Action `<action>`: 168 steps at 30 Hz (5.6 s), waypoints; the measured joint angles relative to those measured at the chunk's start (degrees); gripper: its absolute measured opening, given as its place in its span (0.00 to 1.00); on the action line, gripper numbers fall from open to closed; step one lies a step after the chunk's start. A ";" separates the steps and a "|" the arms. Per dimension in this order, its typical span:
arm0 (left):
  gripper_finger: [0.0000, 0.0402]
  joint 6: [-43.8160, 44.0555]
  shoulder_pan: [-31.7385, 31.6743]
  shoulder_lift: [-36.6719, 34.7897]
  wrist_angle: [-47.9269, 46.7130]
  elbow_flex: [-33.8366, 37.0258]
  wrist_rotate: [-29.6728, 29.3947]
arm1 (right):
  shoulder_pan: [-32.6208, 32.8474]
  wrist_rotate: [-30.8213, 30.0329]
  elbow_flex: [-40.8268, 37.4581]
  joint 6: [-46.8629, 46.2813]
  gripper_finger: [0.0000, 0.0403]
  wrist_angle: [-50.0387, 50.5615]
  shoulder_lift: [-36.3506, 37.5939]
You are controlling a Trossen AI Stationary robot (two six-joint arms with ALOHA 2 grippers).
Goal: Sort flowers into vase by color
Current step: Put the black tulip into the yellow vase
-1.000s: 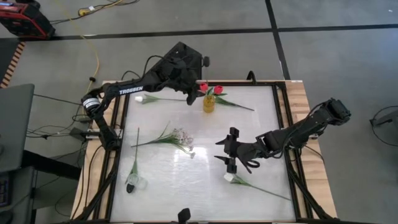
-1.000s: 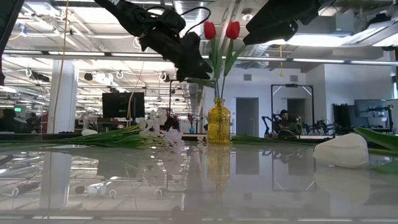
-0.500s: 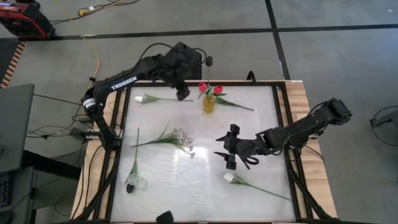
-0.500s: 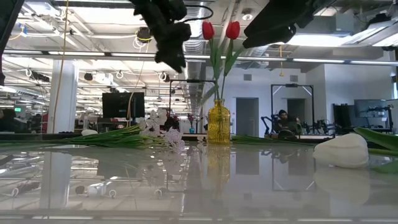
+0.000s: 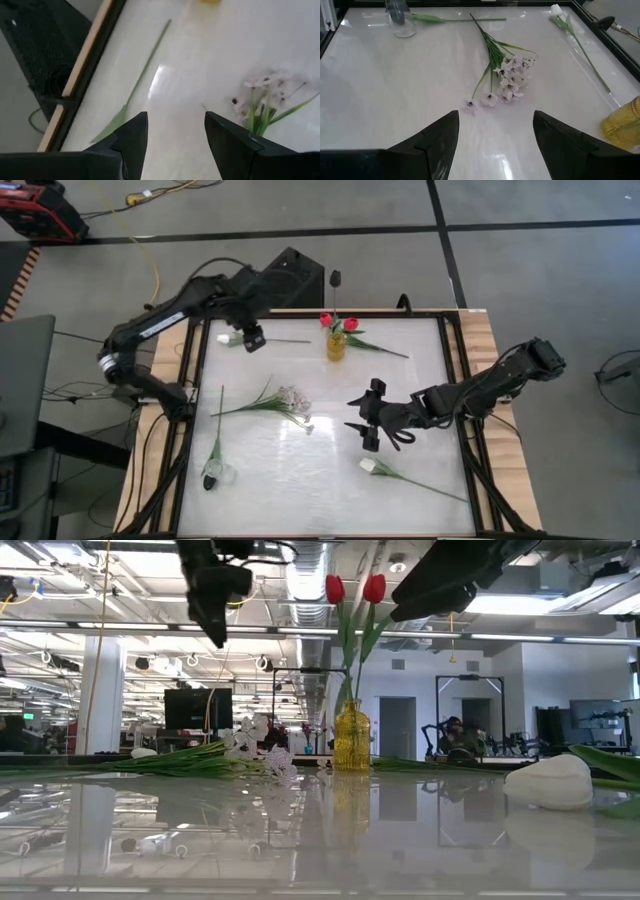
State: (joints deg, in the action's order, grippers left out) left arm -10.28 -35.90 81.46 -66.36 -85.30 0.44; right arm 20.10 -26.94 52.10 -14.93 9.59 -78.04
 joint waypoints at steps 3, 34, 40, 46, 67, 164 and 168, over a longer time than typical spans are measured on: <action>0.46 0.26 -0.64 -5.45 5.26 4.80 1.37 | -0.04 -0.01 0.00 0.62 0.70 -0.78 0.00; 0.34 32.23 13.31 -17.32 -10.49 21.92 1.01 | -1.11 4.96 0.00 4.70 0.70 -17.34 -14.99; 0.34 43.66 19.04 -20.03 -9.78 33.12 5.46 | -1.11 4.98 0.00 4.89 0.70 -17.62 -14.99; 0.34 52.30 26.55 -21.18 -7.31 41.31 8.59 | -1.11 6.55 0.00 4.12 0.70 -17.83 -14.99; 0.34 82.72 51.38 -18.43 3.41 43.48 1.42 | 2.40 7.52 0.02 -3.06 0.70 -20.15 -16.90; 0.00 60.99 49.11 -3.51 -3.58 21.58 -9.44 | 5.32 7.37 0.02 -1.53 0.70 -22.58 -16.92; 0.00 60.91 46.47 -3.55 -13.87 16.61 -13.37 | 5.20 7.37 0.02 -1.51 0.70 -22.56 -16.94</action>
State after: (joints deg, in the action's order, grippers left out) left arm 50.63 10.57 77.91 -80.24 -68.69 -12.94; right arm 25.30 -19.57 52.12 -16.45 -12.97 -94.98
